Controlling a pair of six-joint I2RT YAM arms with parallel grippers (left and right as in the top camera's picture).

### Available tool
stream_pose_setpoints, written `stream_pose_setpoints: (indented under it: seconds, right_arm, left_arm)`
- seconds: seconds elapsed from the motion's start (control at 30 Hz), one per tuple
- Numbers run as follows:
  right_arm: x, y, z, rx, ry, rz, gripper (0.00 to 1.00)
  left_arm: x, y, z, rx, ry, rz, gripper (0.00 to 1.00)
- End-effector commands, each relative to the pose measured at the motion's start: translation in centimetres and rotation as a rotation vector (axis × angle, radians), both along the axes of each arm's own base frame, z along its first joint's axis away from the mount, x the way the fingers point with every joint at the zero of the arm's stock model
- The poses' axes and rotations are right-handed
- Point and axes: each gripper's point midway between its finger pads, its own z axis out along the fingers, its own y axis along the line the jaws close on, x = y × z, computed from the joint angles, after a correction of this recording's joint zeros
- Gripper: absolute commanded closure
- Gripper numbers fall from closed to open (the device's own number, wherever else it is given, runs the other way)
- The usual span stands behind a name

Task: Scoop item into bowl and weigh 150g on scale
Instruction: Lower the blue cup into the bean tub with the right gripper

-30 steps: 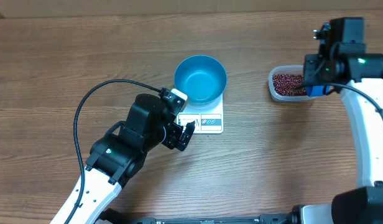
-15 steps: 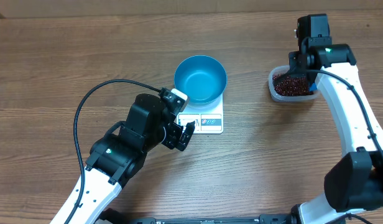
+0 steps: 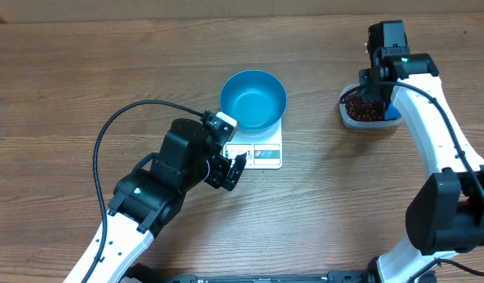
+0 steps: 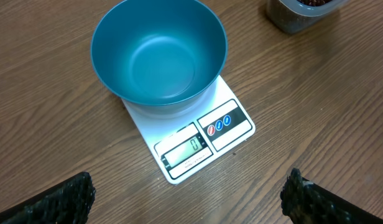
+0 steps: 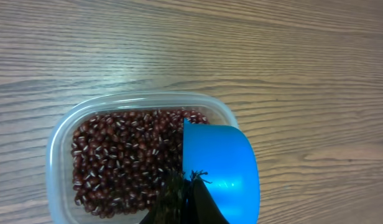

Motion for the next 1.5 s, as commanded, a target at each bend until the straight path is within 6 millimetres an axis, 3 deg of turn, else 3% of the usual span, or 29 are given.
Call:
stream_pose_setpoints:
  seconds: [0.0, 0.2, 0.67, 0.8, 1.17, 1.37, 1.47]
  right_arm:
    - [0.9, 1.3, 0.5, 0.07, -0.03, 0.025, 0.96]
    - [0.9, 1.6, -0.8, 0.093, 0.004, 0.025, 0.96]
    - [0.3, 1.7, -1.3, 0.098, 0.028, 0.023, 0.96]
    - [-0.2, 2.7, -2.4, 0.154, 0.058, 0.045, 0.96]
    - [-0.2, 4.2, -2.6, 0.237, 0.064, 0.079, 0.96]
    - [-0.1, 3.9, -2.6, 0.222, 0.06, 0.074, 0.96]
    - [0.1, 2.2, -2.1, 0.124, 0.045, 0.036, 0.96]
  left_arm:
    - [0.3, -0.1, 1.0, -0.007, -0.026, -0.015, 0.0]
    - [0.3, -0.1, 0.9, -0.006, -0.025, -0.015, 0.0]
    - [0.3, -0.1, 1.0, -0.007, -0.026, -0.014, 0.0]
    - [0.3, -0.1, 1.0, -0.007, -0.026, -0.014, 0.0]
    - [0.3, -0.1, 0.9, -0.006, -0.025, -0.014, 0.0]
    - [0.2, -0.1, 0.9, -0.006, -0.024, -0.014, 0.0]
    - [0.2, -0.1, 0.9, -0.005, -0.024, -0.014, 0.0]
